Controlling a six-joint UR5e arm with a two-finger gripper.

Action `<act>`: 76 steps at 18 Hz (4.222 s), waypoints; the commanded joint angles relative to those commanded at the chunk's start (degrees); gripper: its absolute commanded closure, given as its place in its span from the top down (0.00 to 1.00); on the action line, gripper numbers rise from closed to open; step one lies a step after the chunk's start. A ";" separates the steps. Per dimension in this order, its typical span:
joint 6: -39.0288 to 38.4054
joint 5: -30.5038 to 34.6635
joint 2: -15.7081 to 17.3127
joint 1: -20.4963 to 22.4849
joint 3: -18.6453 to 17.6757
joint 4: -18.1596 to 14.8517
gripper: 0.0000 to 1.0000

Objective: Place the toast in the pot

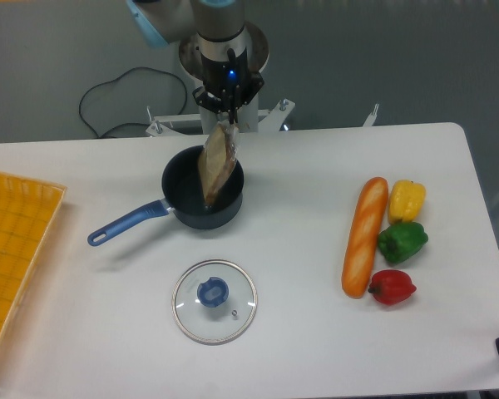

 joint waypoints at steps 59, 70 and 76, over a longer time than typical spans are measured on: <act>-11.27 4.83 -15.64 -2.03 12.56 0.35 0.42; 0.24 5.53 -25.13 0.70 22.67 0.97 0.76; 10.62 5.27 -26.63 2.90 23.73 2.81 1.00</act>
